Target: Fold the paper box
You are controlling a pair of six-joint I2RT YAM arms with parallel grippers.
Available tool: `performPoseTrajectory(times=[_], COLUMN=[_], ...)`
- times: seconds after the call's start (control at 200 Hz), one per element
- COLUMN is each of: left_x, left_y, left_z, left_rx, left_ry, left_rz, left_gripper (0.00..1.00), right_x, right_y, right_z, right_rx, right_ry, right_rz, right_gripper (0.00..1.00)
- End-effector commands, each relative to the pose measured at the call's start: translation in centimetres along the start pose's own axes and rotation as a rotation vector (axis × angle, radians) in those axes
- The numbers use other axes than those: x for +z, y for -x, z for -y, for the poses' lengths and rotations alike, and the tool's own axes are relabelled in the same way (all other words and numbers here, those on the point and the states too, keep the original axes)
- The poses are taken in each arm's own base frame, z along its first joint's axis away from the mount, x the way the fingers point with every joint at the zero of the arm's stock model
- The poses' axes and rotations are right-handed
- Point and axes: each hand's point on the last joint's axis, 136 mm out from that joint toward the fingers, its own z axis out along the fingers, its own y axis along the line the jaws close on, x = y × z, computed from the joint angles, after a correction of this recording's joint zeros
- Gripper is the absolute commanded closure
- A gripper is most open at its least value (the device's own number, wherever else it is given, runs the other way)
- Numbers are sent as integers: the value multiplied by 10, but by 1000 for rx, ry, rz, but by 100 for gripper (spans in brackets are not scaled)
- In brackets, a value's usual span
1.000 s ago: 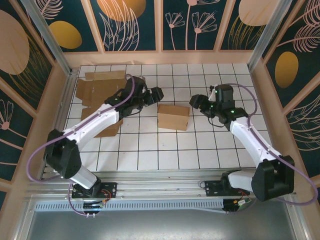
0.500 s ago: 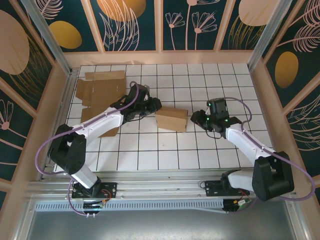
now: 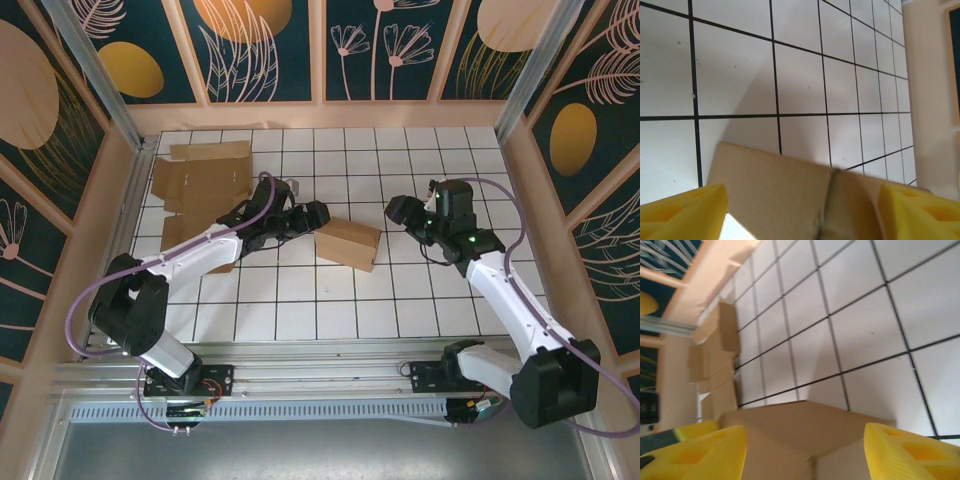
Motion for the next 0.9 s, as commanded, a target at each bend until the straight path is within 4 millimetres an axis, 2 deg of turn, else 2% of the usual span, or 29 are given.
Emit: performPoseTrajectory(times=[0.0, 0.13, 0.2, 0.265, 0.36, 0.43, 0.506, 0.611, 0.721, 0.831, 0.896], left_x=[-27, -27, -23, -17, -11, -9, -6, -3, 1, 7, 8], left_y=[18, 14, 10, 5, -1, -4, -11, -21, -28, -45, -52], left_z=[26, 23, 22, 21, 13, 6, -2, -15, -23, -39, -50], left_rx=[55, 57, 56, 47, 28, 15, -10, -49, -75, -101, -108], left_ry=[-36, -11, -21, -32, -11, 8, 22, 38, 38, 49, 73], left_rz=[65, 38, 17, -10, -35, -43, -58, -69, -81, -124, -130], left_gripper=[15, 13, 13, 17, 21, 26, 36, 52, 65, 71, 74], right_x=[-11, -17, -12, -5, 6, 12, 17, 21, 28, 34, 36], right_y=[-20, -31, -37, -45, -58, -63, -70, -75, -84, -95, -102], right_z=[-11, -22, -20, -17, -15, -5, 4, 20, 33, 50, 68], right_rx=[112, 166, 187, 208, 243, 278, 313, 331, 341, 339, 333], right_ry=[43, 120, 123, 120, 118, 93, 83, 49, 34, 1, -52], right_rz=[-66, -88, -101, -121, -150, -145, -148, -130, -136, -149, -148], right_gripper=[28, 19, 18, 20, 26, 34, 47, 57, 61, 62, 64])
